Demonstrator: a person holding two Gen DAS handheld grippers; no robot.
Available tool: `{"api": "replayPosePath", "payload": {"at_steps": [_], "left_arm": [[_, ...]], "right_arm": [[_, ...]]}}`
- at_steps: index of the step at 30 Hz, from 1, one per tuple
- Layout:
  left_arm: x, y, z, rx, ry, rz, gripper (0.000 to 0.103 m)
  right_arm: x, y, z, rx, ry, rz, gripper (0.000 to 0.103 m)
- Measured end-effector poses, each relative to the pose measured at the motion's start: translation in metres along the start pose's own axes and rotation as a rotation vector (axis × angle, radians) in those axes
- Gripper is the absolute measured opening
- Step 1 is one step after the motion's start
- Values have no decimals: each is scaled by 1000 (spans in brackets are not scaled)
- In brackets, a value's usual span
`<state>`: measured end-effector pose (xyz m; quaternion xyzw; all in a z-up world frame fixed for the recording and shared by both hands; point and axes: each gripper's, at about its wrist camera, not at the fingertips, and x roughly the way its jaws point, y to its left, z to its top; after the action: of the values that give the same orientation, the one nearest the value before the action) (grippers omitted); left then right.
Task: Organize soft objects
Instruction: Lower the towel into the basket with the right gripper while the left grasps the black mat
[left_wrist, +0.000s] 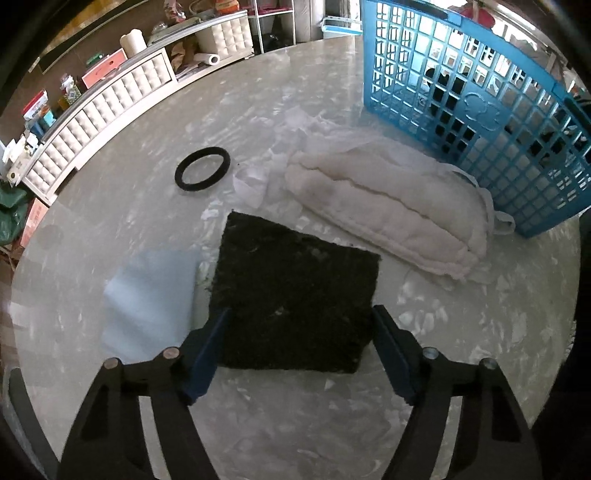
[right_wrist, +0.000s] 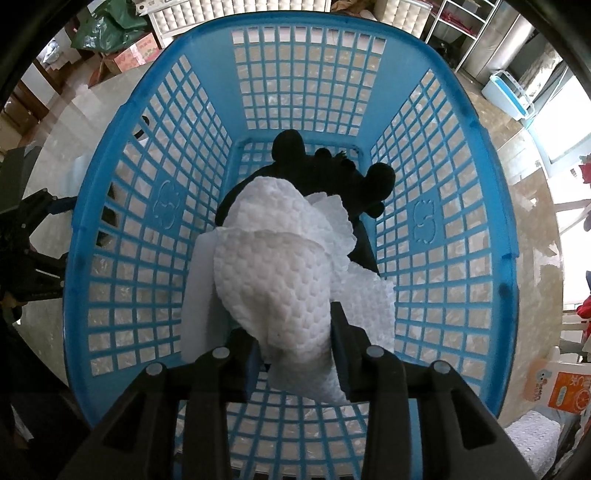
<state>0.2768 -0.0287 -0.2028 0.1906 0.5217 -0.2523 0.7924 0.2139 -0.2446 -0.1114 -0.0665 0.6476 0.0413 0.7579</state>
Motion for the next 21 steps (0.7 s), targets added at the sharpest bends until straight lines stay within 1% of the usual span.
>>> {"api": "replayPosePath", "payload": {"at_steps": [2, 4, 5, 7, 8, 10, 11, 12, 14, 15, 20, 21], "left_arm": [[0, 0, -1, -3, -5, 4, 67], [-3, -4, -4, -5, -12, 10, 57], [-4, -5, -5, -7, -13, 14, 54], [-7, -5, -6, -16, -13, 28, 38], [-9, -5, -8, -17, -13, 36, 33], [-11, -5, -9, -15, -8, 45, 23], [-12, -6, -10, -17, -5, 52, 21], [-13, -6, -11, -20, -3, 53, 19], [-18, -7, -14, -41, -7, 39, 17], [-21, -7, -14, -50, -11, 33, 17], [-39, -9, -16, -88, -27, 33, 17], [-43, -9, -17, -93, -33, 32, 17]], "right_arm": [[2, 1, -2, 6, -2, 7, 37], [3, 2, -3, 7, -5, 6, 37], [3, 2, -3, 8, -7, 3, 38], [2, 3, -4, 13, -12, 5, 41], [2, 3, -5, 16, -13, 6, 43], [0, 5, -7, 27, -17, 8, 54], [-1, 6, -7, 28, -17, 6, 67], [-3, 6, -8, 28, -17, 1, 72], [-4, 8, -10, 23, -22, -16, 73], [-5, 9, -11, 24, -24, -17, 75], [-17, 10, -16, 37, -43, -31, 76], [-20, 10, -17, 36, -47, -40, 81]]}}
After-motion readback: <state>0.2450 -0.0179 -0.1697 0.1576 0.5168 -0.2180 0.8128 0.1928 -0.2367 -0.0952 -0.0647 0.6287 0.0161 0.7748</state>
